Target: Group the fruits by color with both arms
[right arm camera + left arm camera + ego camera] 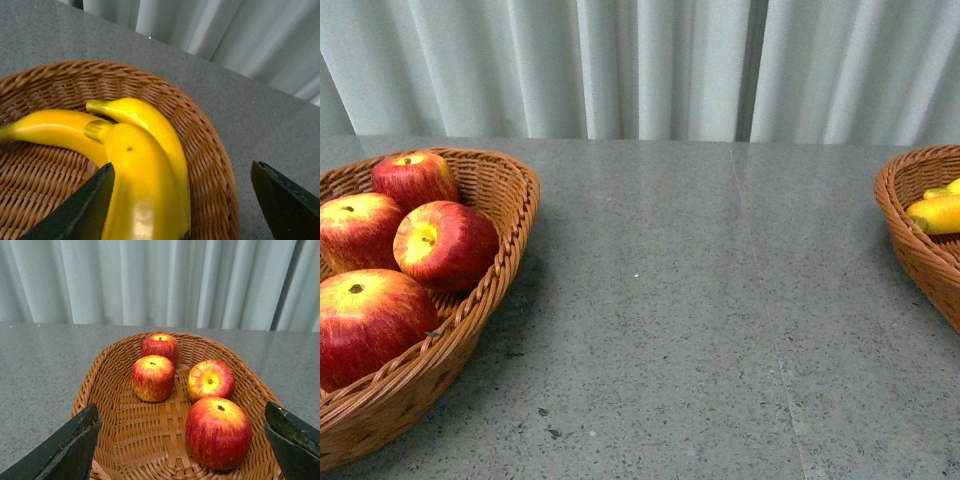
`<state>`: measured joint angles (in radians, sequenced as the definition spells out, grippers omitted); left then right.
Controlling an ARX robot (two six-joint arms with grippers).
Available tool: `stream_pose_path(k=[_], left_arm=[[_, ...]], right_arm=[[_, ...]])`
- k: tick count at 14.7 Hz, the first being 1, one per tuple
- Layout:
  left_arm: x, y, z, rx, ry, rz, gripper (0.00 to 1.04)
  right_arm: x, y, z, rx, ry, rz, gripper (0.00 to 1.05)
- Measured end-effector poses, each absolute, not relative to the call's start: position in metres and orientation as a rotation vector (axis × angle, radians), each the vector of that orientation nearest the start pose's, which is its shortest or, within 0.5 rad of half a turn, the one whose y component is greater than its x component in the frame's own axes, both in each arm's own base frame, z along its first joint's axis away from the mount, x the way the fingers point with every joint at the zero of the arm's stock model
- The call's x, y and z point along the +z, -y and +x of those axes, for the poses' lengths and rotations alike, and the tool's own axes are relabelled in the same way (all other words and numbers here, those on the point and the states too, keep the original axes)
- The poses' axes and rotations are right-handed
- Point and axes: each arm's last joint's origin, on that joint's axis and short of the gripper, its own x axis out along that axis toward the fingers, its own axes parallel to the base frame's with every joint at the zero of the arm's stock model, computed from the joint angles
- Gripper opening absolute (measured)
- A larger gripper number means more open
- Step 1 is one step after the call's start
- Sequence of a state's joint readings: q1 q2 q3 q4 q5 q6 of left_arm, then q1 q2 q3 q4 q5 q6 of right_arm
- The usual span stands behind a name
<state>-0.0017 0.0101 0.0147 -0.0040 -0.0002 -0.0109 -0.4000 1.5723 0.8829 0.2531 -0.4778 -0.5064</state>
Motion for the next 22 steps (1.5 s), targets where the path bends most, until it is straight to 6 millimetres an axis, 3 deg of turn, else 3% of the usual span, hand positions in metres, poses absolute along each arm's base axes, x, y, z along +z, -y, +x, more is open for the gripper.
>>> stream_pose_path(k=[1,2,5,7,9,11,13,14,15,22], left_arm=[[0.167,0.0,0.097,-0.002,0.001,-0.01,0.98],[0.167,0.0,0.097,-0.002,0.001,-0.01,0.98],[0.167,0.0,0.097,-0.002,0.001,-0.01,0.98],[0.167,0.0,0.097,-0.002,0.001,-0.01,0.98],[0.167,0.0,0.097,-0.002,0.0,-0.01,0.98],[0.167,0.0,0.097,-0.001,0.001,-0.01,0.98],[0.167,0.0,0.097,-0.002,0.001,-0.01,0.98],[0.167,0.0,0.097,-0.002,0.001,-0.01,0.98],[0.167,0.0,0.097,-0.001,0.001,-0.01,0.98],[0.167,0.0,0.097,-0.002,0.001,-0.01,0.98]], right_arm=[[0.224,0.116,0.309,0.184,-0.351,-0.308,0.95],[0.231,0.114,0.307,0.189,-0.323,-0.3,0.98],[0.258,0.106,0.292,0.225,-0.202,-0.237,0.98],[0.27,0.097,0.271,0.269,-0.12,-0.153,0.98],[0.264,0.074,0.236,0.063,0.002,-0.092,0.77],[0.229,0.043,0.181,0.007,0.008,-0.031,0.47],[0.198,0.028,0.157,0.005,-0.03,-0.01,0.22],[0.197,0.023,0.152,0.001,-0.011,-0.013,0.07],[0.194,0.018,0.146,0.005,0.002,-0.014,0.02],[0.178,0.0,0.126,0.003,-0.005,-0.011,0.02]])
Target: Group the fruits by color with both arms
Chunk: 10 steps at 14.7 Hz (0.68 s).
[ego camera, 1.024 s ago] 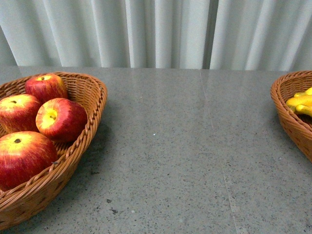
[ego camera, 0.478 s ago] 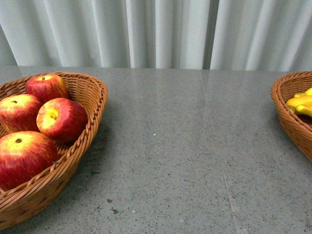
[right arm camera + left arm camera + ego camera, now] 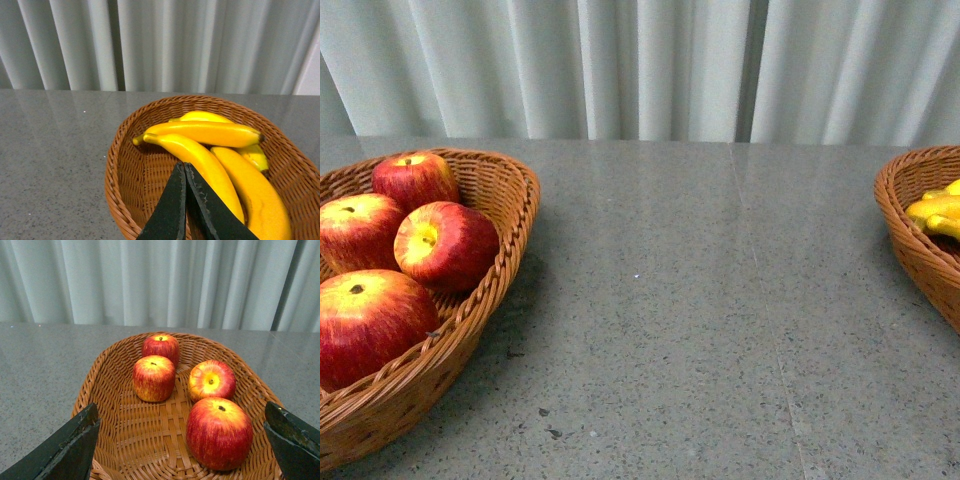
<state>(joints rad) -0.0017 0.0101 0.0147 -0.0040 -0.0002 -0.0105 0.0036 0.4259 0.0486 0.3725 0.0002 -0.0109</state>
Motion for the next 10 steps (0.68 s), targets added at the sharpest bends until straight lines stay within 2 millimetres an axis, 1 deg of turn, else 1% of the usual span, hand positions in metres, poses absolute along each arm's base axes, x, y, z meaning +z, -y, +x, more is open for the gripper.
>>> stream_pose_path(k=[4,10], left_arm=[[0.167,0.0,0.097,-0.002,0.001,-0.01,0.98],[0.167,0.0,0.097,-0.002,0.001,-0.01,0.98]], right_arm=[[0.17,0.0,0.12,0.0,0.004,-0.01,0.02],[0.171,0.0,0.111,0.0,0.014,-0.01,0.02]])
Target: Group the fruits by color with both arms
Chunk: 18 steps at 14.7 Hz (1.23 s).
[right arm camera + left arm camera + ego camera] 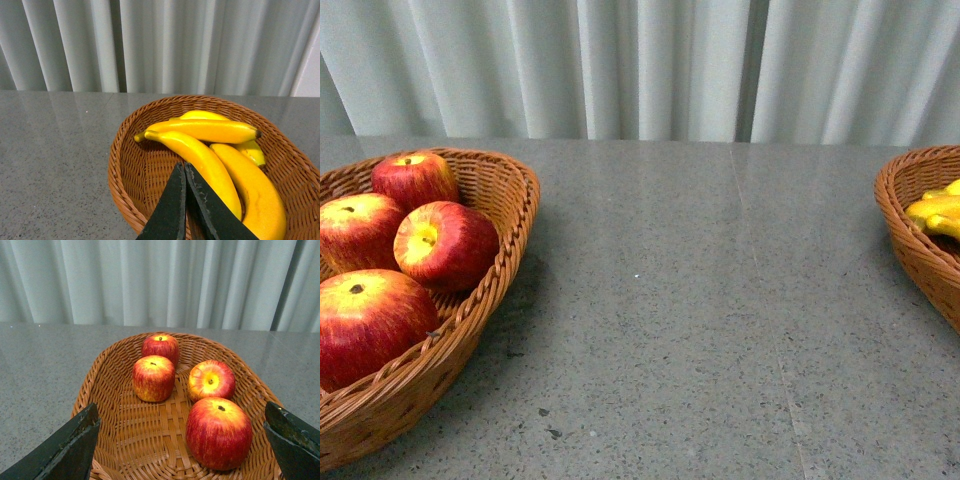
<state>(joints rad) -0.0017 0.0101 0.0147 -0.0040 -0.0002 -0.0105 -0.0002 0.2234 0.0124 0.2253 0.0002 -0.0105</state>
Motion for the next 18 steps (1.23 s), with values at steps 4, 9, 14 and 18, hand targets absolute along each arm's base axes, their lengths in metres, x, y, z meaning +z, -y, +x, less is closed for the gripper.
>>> stream_pose_path(k=[4,9,14,18], left_arm=[[0.167,0.0,0.097,-0.001,0.001,-0.011,0.98],[0.167,0.0,0.097,-0.002,0.001,-0.01,0.98],[0.167,0.0,0.097,-0.002,0.001,-0.01,0.98],[0.167,0.0,0.097,-0.002,0.001,-0.01,0.98]], right_arm=[[0.165,0.0,0.099,0.001,-0.025,-0.01,0.02],[0.167,0.0,0.097,0.0,0.004,-0.01,0.02],[0.167,0.0,0.097,0.0,0.004,-0.01,0.38],[0.167,0.0,0.097,0.0,0.004,-0.009,0.98]])
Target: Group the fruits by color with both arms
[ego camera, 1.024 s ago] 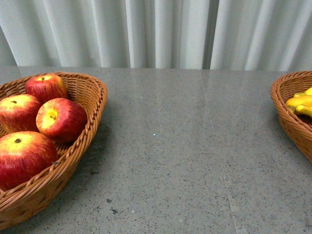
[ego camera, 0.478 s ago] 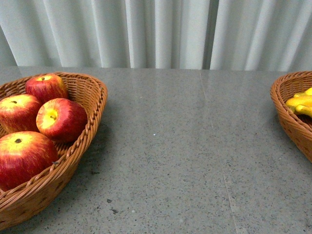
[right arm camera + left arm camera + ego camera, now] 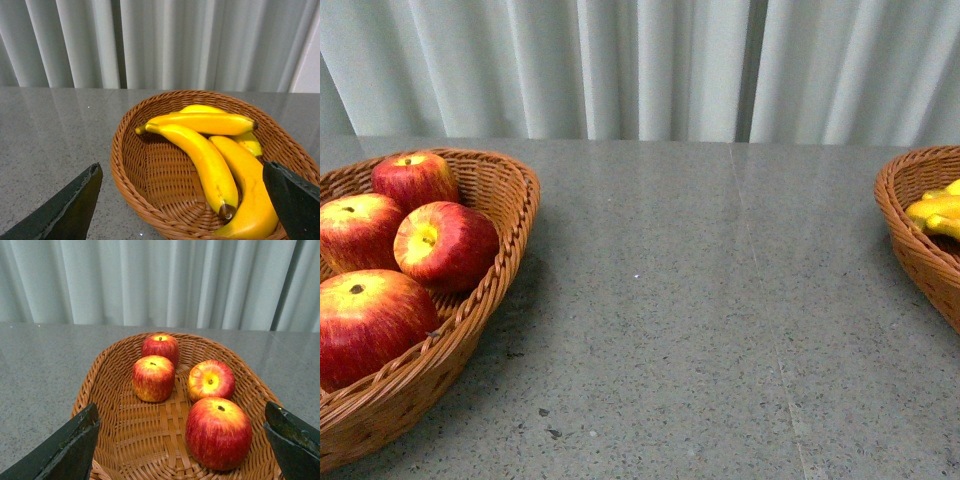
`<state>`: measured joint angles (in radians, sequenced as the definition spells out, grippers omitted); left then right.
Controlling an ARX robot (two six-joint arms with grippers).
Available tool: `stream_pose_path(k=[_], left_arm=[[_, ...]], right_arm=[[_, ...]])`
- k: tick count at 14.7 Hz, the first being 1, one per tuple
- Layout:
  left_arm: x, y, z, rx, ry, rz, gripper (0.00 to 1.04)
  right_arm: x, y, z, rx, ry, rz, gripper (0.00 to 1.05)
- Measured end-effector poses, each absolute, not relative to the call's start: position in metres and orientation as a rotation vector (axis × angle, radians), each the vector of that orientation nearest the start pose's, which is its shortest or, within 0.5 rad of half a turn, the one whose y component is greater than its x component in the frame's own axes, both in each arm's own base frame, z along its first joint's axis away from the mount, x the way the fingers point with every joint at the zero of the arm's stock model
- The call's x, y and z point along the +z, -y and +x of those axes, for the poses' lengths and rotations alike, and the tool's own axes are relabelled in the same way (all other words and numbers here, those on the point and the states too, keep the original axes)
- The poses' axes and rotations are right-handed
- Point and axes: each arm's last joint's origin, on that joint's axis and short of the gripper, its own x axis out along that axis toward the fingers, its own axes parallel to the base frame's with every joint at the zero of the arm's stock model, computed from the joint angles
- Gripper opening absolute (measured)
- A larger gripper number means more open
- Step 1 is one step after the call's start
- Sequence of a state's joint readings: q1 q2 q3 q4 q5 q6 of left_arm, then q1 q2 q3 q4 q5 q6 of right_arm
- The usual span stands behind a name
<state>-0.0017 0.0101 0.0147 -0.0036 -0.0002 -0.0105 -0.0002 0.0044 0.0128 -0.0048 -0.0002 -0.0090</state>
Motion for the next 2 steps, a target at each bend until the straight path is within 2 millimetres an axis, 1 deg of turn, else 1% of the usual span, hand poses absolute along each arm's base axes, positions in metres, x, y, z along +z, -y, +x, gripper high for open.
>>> stream_pose_path(k=[2], left_arm=[[0.1674,0.0002,0.0974,-0.002,0.001,-0.01,0.98]], right_arm=[[0.1671,0.0,0.0972,0.0,0.004,-0.009,0.98]])
